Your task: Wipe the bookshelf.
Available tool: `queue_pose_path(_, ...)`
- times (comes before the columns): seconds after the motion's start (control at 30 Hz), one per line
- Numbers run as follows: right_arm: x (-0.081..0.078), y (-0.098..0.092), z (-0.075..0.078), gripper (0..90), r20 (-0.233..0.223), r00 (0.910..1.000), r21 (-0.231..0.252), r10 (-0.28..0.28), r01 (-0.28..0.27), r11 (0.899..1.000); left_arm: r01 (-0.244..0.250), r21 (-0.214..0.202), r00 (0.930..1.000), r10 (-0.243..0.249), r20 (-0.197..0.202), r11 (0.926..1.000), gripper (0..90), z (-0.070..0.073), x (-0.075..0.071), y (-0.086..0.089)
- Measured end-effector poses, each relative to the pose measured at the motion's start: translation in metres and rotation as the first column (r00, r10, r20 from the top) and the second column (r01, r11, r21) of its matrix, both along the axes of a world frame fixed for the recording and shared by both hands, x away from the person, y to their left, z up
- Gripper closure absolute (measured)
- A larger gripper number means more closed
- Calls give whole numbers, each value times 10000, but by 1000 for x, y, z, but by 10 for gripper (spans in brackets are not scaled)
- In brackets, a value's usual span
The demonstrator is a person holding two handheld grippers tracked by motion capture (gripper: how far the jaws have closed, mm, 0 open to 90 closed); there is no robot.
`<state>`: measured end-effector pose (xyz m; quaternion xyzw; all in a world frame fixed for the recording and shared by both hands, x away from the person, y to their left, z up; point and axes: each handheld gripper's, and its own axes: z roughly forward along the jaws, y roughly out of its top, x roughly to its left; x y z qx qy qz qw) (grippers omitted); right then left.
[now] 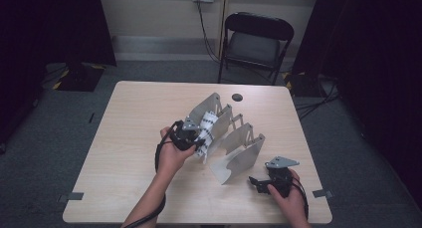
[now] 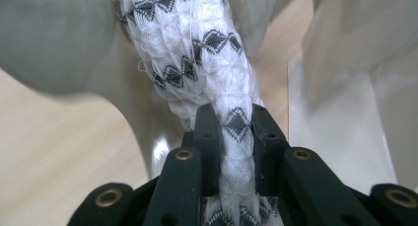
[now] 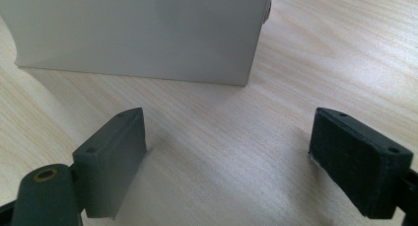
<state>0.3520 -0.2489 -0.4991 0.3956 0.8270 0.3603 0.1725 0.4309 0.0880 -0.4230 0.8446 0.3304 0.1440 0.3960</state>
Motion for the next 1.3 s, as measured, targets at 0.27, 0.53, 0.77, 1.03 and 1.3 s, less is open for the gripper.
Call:
queue_pose_path(0.27,0,0,0,136,-5,10000,11,10,-10,10000,-54,-163,9978,64,656,9999,769,35,14,-6)
queue_pose_path(0.53,0,0,0,136,-3,10000,10,17,-17,10000,86,53,9992,-88,389,9999,765,15,23,-18)
queue_pose_path(0.77,0,1,0,136,2,10000,23,58,-58,10000,96,192,10000,-96,-13,9998,765,-6,23,-20)
queue_pose_path(1.03,0,1,0,136,4,10000,23,60,-60,10000,76,205,9982,-64,-593,9998,765,-26,17,-16)
queue_pose_path(1.3,0,1,0,136,1,10000,26,60,-60,10000,34,260,9950,-8,-1003,9997,765,-44,7,-3)
